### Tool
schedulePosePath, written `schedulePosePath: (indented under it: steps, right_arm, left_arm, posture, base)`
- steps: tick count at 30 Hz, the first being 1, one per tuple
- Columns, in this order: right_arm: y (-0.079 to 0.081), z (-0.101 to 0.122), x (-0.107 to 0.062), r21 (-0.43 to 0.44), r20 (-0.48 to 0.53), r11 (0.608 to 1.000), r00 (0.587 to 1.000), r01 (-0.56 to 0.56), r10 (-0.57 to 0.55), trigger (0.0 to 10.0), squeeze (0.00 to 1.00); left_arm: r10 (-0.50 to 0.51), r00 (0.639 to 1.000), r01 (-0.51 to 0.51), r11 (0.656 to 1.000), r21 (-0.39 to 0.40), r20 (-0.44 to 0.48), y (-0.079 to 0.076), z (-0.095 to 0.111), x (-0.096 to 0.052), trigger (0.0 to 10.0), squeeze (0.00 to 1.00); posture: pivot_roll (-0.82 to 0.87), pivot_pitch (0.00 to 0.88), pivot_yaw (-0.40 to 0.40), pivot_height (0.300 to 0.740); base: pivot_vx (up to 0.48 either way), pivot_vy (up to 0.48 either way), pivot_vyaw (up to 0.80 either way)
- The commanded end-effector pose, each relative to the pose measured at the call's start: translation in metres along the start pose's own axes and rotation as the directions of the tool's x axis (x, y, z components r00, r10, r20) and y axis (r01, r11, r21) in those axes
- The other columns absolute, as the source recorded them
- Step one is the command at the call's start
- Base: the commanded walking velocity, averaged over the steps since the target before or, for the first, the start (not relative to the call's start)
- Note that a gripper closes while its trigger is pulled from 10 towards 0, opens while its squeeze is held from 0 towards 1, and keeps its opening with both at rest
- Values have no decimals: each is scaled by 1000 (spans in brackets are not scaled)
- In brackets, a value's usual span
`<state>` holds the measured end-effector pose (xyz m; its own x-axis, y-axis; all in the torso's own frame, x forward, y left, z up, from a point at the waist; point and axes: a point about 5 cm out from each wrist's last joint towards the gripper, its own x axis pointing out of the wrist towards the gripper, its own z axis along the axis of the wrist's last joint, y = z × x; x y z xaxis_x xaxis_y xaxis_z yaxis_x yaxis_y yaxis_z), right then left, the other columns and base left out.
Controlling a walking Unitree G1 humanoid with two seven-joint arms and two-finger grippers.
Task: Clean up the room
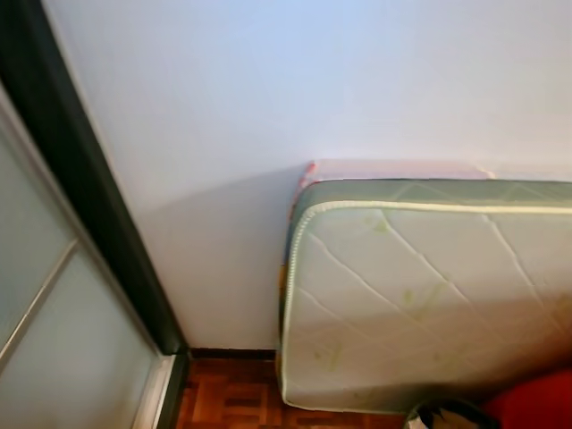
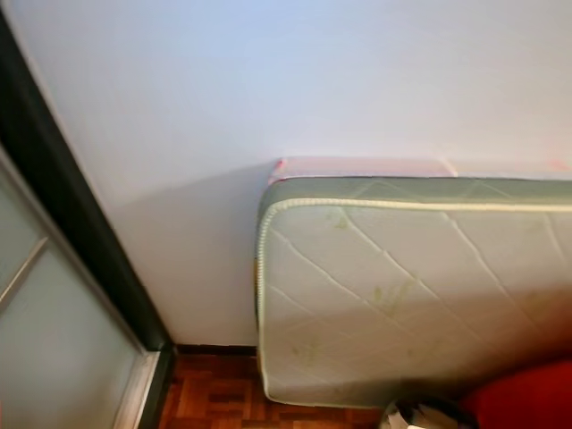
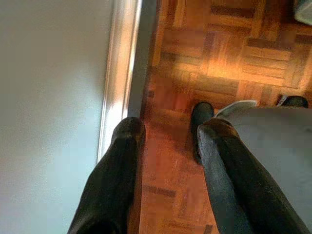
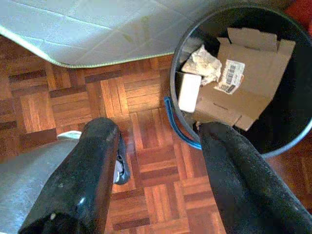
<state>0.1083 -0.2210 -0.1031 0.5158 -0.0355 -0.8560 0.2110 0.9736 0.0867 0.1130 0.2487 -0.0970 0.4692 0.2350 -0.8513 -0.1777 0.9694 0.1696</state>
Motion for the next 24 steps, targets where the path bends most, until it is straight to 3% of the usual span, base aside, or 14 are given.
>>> schedulePosePath:
  steps: [1,10,17,24]
  right_arm:
    - [-4,1,0,-13,-8,1000,1000,7,-8,10000,0]
    - [1,1,0,16,8,1000,1000,3,-3,10000,0]
    - [3,1,1,-9,-3,1000,1000,-12,12,10000,0]
    - [2,1,1,-15,-5,1000,1000,-10,10,10000,0]
  left_arm:
    - [-7,1000,7,1000,-2,-5,-1,-3,-1,10000,0]
    - [-18,1000,20,998,57,-23,0,-3,0,10000,0]
    - [-11,1000,13,997,82,-24,0,-6,-1,10000,0]
    - [-17,1000,18,996,83,-15,-5,5,2,10000,0]
  posture:
    - [56,0,-36,740]
    - [25,0,-8,740]
    - [60,0,-11,740]
    - [65,0,-17,740]
  base:
    - [0,0,-788]
    - [0,0,-788]
    - [0,0,-788]
    - [0,0,-788]
